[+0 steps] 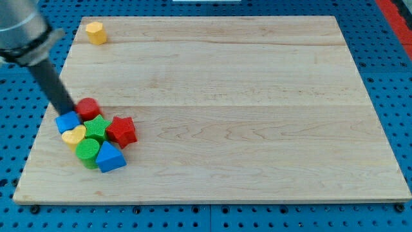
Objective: Slide the blue cube towards center right
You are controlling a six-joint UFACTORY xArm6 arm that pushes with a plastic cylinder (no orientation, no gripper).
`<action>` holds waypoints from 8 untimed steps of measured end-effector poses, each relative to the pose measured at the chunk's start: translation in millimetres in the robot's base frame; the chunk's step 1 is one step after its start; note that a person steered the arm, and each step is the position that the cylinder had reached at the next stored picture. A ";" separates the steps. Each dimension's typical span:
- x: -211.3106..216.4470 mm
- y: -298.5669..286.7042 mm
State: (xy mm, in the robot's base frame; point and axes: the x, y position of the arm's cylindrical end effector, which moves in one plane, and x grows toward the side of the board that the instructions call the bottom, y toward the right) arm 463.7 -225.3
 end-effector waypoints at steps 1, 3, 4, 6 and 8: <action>0.0 7.7; 46.7 -59.1; 51.6 -12.5; 18.3 32.4; -40.2 31.9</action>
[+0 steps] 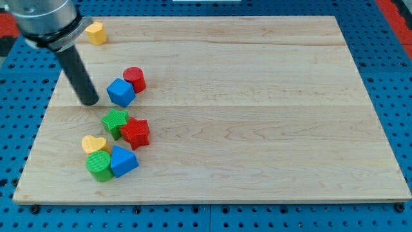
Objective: Slide the blue cube towards center right
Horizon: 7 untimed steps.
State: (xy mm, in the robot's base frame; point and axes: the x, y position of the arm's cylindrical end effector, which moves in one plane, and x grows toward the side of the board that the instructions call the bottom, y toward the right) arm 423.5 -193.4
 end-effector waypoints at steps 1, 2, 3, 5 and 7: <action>-37.7 78.2; -34.4 144.9; -25.9 68.8; 3.7 93.8; 10.1 148.7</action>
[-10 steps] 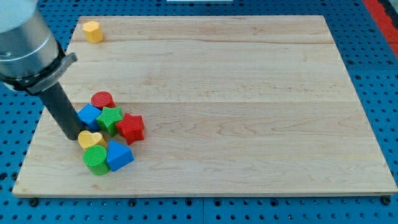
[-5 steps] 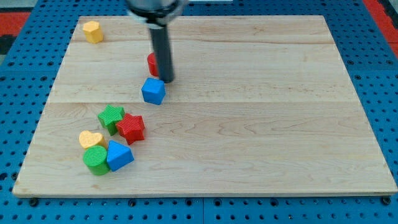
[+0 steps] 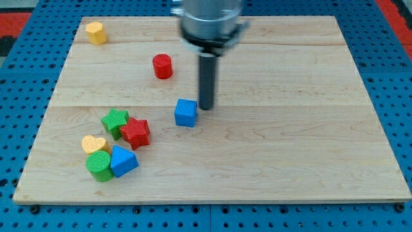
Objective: Slide the blue cube towards center right
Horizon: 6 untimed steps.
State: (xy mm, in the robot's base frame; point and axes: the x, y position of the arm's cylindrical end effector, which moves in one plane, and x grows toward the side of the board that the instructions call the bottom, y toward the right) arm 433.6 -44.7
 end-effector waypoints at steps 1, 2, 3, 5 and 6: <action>-14.5 -48.9; 22.6 -80.5; 36.3 -15.5; 24.8 92.6; 18.2 116.7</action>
